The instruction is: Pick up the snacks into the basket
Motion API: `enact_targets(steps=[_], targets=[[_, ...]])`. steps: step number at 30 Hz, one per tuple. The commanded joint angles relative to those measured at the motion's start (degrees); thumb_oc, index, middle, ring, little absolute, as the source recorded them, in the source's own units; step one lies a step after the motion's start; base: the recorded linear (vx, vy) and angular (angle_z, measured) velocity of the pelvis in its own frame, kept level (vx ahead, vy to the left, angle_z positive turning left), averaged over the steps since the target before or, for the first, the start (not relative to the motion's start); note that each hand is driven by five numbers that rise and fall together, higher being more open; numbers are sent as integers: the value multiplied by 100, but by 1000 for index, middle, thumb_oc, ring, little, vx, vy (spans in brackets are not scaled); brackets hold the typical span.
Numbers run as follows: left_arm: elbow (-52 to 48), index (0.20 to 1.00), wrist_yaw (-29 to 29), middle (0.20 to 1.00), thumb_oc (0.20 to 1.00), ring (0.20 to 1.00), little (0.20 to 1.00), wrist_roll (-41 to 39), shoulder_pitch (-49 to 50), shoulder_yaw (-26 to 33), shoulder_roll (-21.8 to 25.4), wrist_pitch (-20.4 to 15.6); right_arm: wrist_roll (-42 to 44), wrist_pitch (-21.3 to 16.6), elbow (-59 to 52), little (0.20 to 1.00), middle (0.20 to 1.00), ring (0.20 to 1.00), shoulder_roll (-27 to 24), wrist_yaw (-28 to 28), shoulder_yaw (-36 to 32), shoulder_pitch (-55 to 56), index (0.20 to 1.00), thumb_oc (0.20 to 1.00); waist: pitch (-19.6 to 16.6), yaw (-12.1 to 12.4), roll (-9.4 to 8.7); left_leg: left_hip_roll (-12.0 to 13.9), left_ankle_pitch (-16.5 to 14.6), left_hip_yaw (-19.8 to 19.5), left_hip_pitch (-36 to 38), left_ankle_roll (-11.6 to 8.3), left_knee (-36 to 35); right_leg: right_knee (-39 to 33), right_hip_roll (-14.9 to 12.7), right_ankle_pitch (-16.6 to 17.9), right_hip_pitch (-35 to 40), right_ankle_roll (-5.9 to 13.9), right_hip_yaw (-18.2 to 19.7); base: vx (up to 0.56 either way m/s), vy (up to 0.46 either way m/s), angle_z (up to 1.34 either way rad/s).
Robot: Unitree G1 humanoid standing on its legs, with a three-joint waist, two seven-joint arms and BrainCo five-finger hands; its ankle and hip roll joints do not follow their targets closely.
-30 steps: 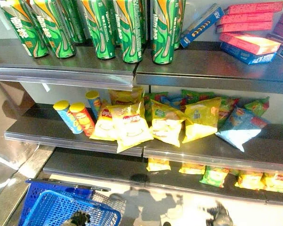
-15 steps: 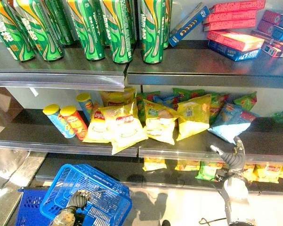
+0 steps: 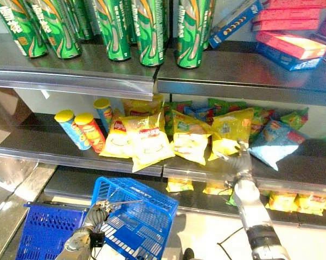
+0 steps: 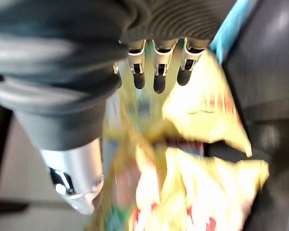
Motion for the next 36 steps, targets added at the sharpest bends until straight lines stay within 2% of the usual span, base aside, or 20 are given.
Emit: enact_targets(steps=[1, 2, 8, 9, 20, 36], targets=[[-948, 200, -41, 200, 200, 200, 200, -364, -270, -16, 533, -458, 602, -105, 526, 1000, 1000, 1000, -88, 120, 256, -933, 1000, 1000, -8, 188, -226, -315, -52, -242, -266, 266, 7, 33, -404, -394, 127, 567, 403, -61, -6, 17], [-1188, 200, -75, 200, 200, 200, 200, -421, -231, -82, 630, -477, 670, -50, 829, 1000, 1000, 1000, -67, 95, 389, -1214, 1000, 1000, 44, 283, -223, -325, -17, -299, -321, 261, 7, 33, -416, -386, 116, 565, 342, -54, -5, 24], [-1546, 200, -56, 200, 200, 200, 200, -512, -300, -189, 852, -516, 871, -9, 1277, 1000, 1000, 1000, 34, 2, 519, -1680, 1000, 1000, 222, 456, -211, -385, 74, -521, -505, 258, 7, 38, -466, -342, 57, 555, 121, -70, -1, 39], [-1606, 200, -29, 200, 200, 200, 200, -581, -361, -259, 894, -539, 930, -14, 1404, 1000, 1000, 1000, 14, -69, 528, -1851, 1000, 1000, 326, 563, -187, -431, 139, -668, -617, 271, 7, 93, -494, -325, -4, 545, -7, -96, -1, 39], [-1720, 200, 61, 200, 200, 200, 200, -591, -604, -527, 1014, -550, 1042, -48, 1730, 1000, 1000, 1000, -138, -328, 390, -2245, 1000, 1000, 507, 839, -110, -624, 332, -1191, -937, 280, 19, 270, -591, -366, -153, 556, -523, -35, 12, 30], [-1959, 200, 287, 200, 200, 200, 200, -696, -611, -629, 1080, -534, 1079, 127, 3254, 1000, 1000, 1000, -166, -599, 386, -3200, 1000, 1000, 516, 1005, -126, -656, 359, -1303, -1029, 260, 12, 211, -617, -366, -140, 563, -614, -2, 7, 5]])
